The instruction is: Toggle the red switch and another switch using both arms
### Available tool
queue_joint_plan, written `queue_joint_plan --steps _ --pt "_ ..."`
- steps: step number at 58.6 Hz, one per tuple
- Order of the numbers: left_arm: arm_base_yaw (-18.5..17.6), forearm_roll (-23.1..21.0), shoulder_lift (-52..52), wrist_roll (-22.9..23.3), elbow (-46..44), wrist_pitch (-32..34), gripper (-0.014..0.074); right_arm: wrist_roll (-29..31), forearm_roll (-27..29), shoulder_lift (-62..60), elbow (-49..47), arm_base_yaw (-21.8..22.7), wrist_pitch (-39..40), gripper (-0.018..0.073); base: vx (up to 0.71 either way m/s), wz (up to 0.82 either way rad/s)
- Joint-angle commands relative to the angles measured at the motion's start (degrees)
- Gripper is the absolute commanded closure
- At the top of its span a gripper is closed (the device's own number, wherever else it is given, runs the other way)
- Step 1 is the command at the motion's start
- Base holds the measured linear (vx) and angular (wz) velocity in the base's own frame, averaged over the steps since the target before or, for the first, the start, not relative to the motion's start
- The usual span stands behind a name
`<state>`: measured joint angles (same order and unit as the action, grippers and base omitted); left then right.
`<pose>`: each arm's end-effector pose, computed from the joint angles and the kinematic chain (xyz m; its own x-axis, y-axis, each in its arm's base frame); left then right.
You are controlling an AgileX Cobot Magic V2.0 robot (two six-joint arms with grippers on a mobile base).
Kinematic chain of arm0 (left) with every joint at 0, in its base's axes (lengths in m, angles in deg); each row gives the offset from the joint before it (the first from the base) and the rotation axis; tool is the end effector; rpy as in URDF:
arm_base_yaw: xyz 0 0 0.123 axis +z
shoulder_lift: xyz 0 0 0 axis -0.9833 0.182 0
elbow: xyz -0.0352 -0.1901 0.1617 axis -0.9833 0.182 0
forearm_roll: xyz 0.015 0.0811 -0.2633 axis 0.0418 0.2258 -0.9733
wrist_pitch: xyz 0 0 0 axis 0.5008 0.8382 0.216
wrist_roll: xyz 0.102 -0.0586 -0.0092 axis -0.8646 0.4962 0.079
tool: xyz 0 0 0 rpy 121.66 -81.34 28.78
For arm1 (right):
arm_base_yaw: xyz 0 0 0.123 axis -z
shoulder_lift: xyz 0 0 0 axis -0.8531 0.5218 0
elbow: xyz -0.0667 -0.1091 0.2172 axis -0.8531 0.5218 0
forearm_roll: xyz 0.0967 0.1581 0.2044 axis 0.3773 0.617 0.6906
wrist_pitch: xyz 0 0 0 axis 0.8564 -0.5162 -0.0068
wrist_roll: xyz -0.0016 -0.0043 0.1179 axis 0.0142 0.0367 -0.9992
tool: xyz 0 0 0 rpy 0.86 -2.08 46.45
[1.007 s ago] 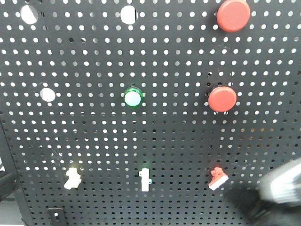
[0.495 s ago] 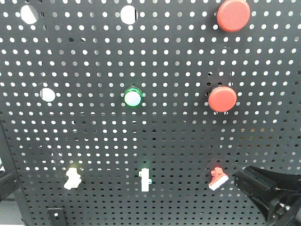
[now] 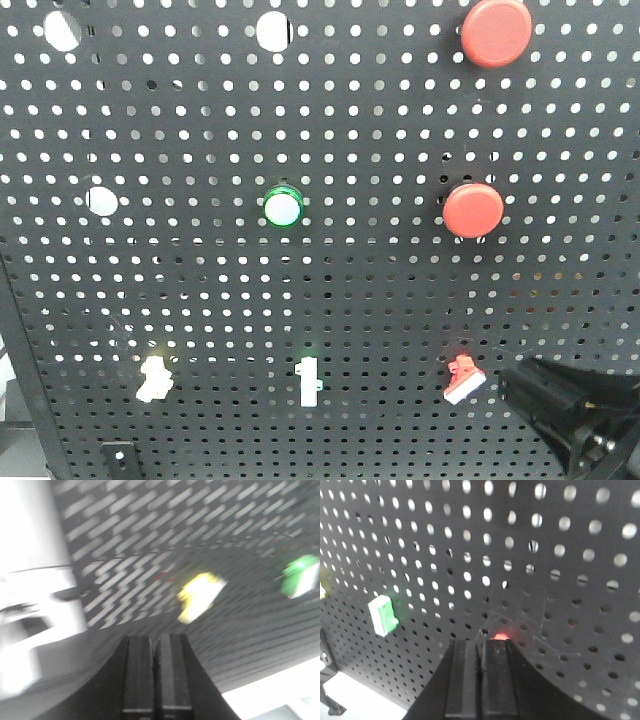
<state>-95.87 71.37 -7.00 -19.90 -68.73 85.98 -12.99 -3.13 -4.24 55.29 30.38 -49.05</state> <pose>0.1742 -0.0509 0.2646 -0.0768 0.0450 -0.9960 0.2819 0.9592 0.0216 0.2193 0.1173 0.2983 -0.1040 -0.0962 -0.9899 -0.4757 0.8789 -0.0355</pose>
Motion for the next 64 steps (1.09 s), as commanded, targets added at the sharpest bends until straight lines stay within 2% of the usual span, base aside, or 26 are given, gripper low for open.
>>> queue_joint_plan --steps 1,9,16,19,22,64 --pt "3.72 0.09 -5.62 0.0 4.54 6.11 0.0594 -0.12 0.06 -0.4 -1.8 0.25 4.6 0.0566 0.0 0.0" --pt "10.05 0.09 -16.38 0.0 14.58 6.11 0.0594 -0.12 0.06 -0.4 -1.8 0.25 4.66 0.0566 0.0 0.0" --pt "13.15 0.66 -24.16 0.0 21.04 6.5 0.0594 -0.12 0.06 -0.4 -1.8 0.25 4.66 0.0566 0.0 0.0" --pt "13.95 0.6 -26.45 0.0 20.72 1.68 0.0594 -0.12 0.06 -0.4 -1.8 0.25 4.66 0.0566 0.0 0.0" --pt "14.52 0.85 -25.56 0.0 20.65 1.38 0.0594 -0.12 0.06 -0.4 -1.8 0.25 4.66 0.0566 0.0 0.0" --pt "14.52 0.53 -25.02 0.0 20.71 0.78 0.0594 -0.12 0.06 -0.4 -1.8 0.25 4.59 0.0566 0.0 0.0"
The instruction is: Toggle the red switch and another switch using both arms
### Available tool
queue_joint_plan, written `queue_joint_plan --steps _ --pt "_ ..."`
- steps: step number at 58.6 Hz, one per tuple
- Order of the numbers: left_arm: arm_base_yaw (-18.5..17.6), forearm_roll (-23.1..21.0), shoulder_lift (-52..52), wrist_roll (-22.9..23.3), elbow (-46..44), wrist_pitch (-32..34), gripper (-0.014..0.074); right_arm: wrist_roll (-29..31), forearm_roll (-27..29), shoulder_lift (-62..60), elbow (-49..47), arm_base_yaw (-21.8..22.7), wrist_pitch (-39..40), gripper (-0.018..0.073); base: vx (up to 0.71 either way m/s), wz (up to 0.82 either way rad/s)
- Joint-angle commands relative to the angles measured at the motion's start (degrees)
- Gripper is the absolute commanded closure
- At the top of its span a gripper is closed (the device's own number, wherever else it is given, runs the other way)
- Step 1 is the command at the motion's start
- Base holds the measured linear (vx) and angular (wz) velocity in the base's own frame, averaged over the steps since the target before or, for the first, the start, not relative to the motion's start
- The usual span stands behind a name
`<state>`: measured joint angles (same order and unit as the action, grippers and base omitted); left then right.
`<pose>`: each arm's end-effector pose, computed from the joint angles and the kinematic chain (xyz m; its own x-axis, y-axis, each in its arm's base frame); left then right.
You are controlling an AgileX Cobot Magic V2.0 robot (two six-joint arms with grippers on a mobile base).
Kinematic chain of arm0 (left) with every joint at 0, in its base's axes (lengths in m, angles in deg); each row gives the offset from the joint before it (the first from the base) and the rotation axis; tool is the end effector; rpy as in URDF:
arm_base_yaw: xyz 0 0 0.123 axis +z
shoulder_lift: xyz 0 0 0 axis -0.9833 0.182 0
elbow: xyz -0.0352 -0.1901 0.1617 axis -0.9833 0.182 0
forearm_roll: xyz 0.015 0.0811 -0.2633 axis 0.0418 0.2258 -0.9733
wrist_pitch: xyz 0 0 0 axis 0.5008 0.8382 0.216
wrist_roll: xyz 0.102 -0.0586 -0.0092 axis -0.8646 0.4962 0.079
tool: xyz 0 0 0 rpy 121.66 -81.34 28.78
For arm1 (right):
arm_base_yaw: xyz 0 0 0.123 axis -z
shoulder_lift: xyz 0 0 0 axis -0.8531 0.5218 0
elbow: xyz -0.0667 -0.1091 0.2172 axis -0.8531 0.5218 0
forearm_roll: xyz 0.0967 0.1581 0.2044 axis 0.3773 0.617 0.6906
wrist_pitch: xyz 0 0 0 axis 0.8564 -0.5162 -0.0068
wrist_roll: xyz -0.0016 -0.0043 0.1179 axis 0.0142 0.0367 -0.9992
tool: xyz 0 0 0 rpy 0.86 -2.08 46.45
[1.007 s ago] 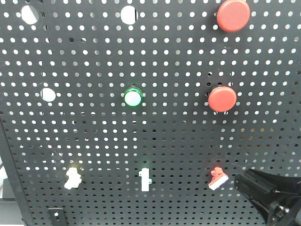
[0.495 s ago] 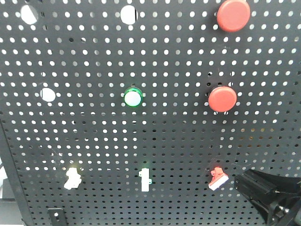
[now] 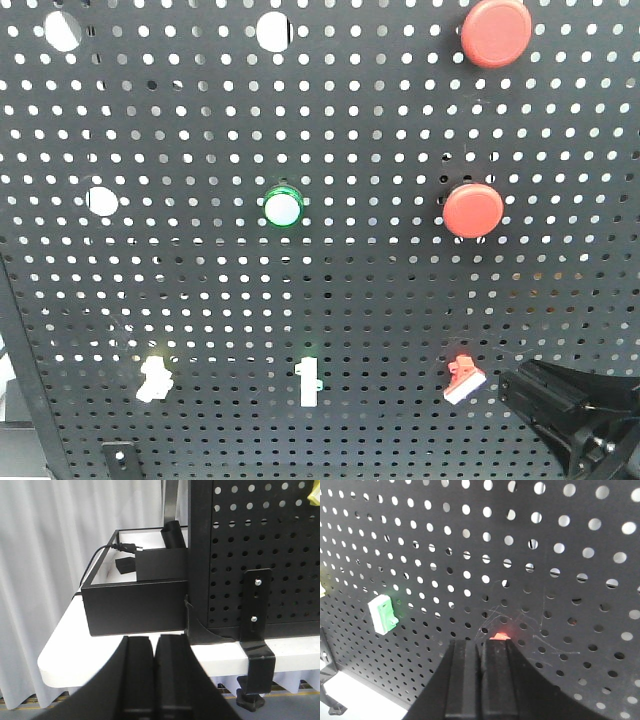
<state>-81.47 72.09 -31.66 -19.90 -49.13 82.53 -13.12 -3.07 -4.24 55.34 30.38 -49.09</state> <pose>0.1414 -0.0043 0.1914 -0.0572 0.0359 -0.9977 0.0317 0.9989 0.0341 0.2193 0.1173 0.2979 -0.1069 -0.0940 -0.9898 -0.4754 0.8792 -0.0322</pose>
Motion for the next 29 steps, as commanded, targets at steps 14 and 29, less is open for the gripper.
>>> queue_joint_plan --steps 14,29 --pt "0.11 -0.19 -0.36 0.0 1.12 4.23 0.0594 4.88 -3.37 -6.47 -0.39 1.02 3.29 0.0566 0.0 0.0" --pt "0.11 -0.19 -0.36 0.0 1.12 4.23 0.0594 0.68 1.38 -27.08 18.22 19.52 9.77 0.0566 0.0 0.0"
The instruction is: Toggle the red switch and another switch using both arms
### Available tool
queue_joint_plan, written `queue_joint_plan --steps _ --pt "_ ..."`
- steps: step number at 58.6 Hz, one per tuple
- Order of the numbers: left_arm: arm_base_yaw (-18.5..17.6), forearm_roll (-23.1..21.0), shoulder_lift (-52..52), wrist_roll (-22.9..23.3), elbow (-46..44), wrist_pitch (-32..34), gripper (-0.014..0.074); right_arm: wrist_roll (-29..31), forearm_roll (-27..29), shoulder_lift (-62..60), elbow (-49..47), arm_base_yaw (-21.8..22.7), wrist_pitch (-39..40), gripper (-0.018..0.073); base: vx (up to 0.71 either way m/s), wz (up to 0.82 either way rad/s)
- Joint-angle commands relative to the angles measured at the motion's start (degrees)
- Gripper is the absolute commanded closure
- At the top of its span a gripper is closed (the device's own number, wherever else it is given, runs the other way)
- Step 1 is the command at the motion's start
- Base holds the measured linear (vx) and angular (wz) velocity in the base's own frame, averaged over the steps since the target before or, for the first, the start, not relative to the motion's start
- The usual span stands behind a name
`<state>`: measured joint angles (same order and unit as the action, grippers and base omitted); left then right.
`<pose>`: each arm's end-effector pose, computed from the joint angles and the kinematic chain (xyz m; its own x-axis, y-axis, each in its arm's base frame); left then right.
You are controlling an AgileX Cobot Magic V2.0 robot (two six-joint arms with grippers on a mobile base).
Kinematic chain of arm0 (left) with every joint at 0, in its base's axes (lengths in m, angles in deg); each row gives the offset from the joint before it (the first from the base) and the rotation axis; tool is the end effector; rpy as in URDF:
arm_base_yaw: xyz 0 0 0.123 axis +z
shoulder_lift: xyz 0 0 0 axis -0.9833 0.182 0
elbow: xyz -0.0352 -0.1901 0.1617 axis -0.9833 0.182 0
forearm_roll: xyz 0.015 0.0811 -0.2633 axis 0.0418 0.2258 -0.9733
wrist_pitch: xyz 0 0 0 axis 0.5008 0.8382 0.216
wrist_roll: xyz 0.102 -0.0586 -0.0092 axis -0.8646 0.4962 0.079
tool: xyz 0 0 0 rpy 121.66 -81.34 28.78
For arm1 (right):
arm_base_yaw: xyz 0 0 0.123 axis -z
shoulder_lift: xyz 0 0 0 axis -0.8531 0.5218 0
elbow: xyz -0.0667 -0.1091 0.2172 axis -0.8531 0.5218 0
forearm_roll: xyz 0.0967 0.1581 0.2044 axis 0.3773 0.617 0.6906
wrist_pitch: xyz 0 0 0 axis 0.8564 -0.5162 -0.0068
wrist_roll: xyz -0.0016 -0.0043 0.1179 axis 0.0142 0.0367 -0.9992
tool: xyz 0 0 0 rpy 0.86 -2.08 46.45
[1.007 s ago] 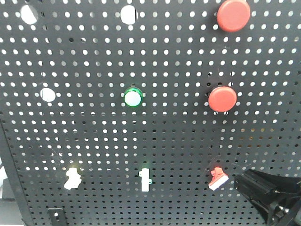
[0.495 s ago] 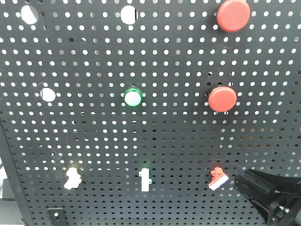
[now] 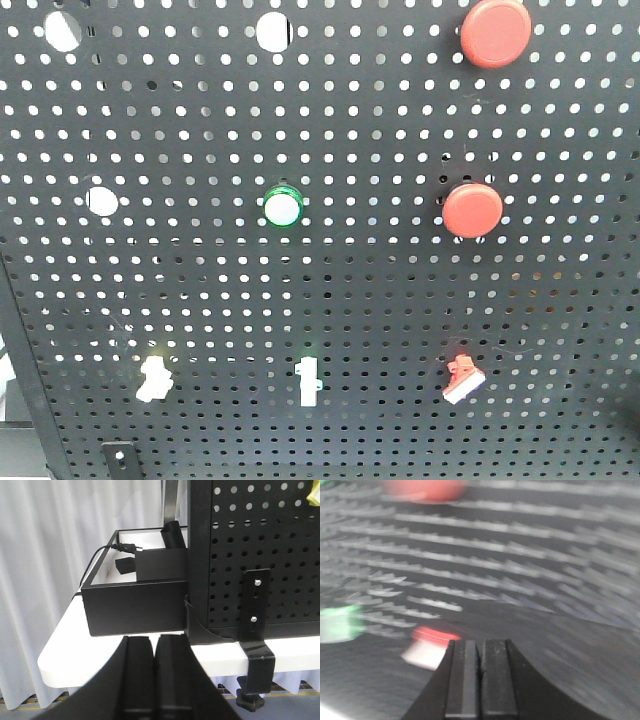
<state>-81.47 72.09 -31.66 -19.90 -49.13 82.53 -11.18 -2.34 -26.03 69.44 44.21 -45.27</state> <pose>0.1414 -0.0043 0.1914 -0.0572 0.0359 -0.9977 0.0317 0.9989 0.0341 0.1769 0.0454 0.2904 0.0730 -0.0365 -0.9967 -0.2458 0.9678 -0.0535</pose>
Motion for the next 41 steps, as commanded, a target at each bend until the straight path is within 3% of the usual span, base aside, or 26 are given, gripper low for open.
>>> queue_joint_plan --steps 1,7,12,28,41 --pt "0.11 -0.19 -0.36 0.0 1.12 4.23 0.0594 -1.27 0.59 -7.16 5.92 7.28 5.94 0.0566 0.0 0.0" --pt "0.11 -0.19 -0.36 0.0 1.12 4.23 0.0594 -1.27 0.59 -15.95 14.03 13.49 4.45 0.0566 0.0 0.0" --pt "0.11 -0.19 -0.36 0.0 1.12 4.23 0.0594 -1.27 0.59 -22.29 19.61 15.99 2.43 0.0566 0.0 0.0" --pt "0.11 -0.19 -0.49 0.0 1.12 4.24 0.0594 -0.85 -0.34 -25.67 22.02 16.15 -11.11 0.0566 0.0 0.0" --pt "0.11 -0.19 -0.49 0.0 1.12 4.24 0.0594 -0.85 0.33 -25.73 22.02 16.15 -11.98 0.0566 0.0 0.0"
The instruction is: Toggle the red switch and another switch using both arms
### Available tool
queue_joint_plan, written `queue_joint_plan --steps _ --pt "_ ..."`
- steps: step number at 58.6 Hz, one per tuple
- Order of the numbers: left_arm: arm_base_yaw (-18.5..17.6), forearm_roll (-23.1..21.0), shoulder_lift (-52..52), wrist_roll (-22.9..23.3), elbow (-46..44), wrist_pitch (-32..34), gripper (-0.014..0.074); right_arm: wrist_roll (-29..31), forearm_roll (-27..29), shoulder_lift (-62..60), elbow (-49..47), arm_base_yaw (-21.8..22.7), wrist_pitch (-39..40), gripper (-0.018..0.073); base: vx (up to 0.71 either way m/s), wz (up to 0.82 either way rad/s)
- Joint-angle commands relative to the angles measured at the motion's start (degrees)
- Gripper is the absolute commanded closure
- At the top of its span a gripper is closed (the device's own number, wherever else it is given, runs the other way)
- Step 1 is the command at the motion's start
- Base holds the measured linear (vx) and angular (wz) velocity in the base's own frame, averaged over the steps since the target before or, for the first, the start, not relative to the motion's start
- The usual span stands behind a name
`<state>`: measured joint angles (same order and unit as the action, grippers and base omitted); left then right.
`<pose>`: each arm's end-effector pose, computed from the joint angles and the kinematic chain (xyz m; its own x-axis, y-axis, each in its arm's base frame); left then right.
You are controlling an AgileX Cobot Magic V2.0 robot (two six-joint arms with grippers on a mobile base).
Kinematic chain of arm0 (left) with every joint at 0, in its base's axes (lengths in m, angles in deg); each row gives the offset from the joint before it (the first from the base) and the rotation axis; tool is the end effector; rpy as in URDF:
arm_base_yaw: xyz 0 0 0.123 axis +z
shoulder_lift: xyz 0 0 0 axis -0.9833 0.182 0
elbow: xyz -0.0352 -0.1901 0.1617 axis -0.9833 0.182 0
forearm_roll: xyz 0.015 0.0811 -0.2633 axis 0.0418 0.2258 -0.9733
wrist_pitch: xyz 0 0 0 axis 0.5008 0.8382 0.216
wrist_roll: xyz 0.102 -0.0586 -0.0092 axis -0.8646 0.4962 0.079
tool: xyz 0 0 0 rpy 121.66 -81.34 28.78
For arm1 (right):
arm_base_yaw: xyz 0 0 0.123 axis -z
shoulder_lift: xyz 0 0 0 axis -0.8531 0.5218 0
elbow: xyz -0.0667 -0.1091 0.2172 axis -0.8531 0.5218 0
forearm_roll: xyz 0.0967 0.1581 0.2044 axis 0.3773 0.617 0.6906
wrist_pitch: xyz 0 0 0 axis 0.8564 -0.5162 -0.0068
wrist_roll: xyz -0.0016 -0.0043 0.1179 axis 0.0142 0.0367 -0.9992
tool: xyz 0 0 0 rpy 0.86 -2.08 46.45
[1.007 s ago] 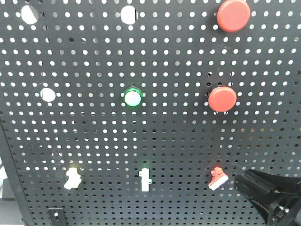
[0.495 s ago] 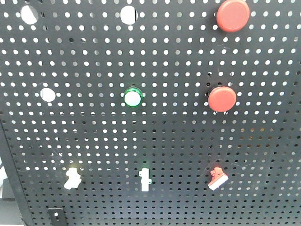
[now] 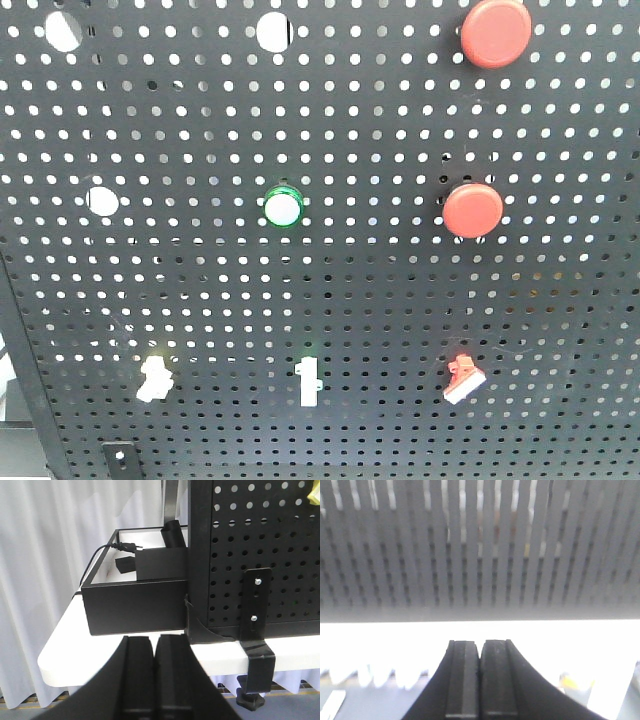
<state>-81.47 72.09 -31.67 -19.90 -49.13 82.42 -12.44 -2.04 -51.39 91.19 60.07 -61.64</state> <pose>0.1414 -0.0043 0.1912 -0.0590 0.0359 -0.9976 0.0317 0.9989 0.0341 0.1401 -0.0045 0.1781 -0.1610 -0.0214 -0.9867 0.0283 0.9993 -0.0263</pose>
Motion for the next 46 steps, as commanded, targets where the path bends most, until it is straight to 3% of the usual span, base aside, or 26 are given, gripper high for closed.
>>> queue_joint_plan --steps 1,46 --pt "0.11 -0.19 -0.47 0.0 1.12 4.34 0.0594 0.42 0.03 -0.37 0.28 0.28 4.38 0.0566 0.0 0.0" --pt "0.11 -0.19 -0.47 0.0 1.12 4.34 0.0594 0.42 0.03 -0.37 0.28 0.28 4.38 0.0566 0.0 0.0"
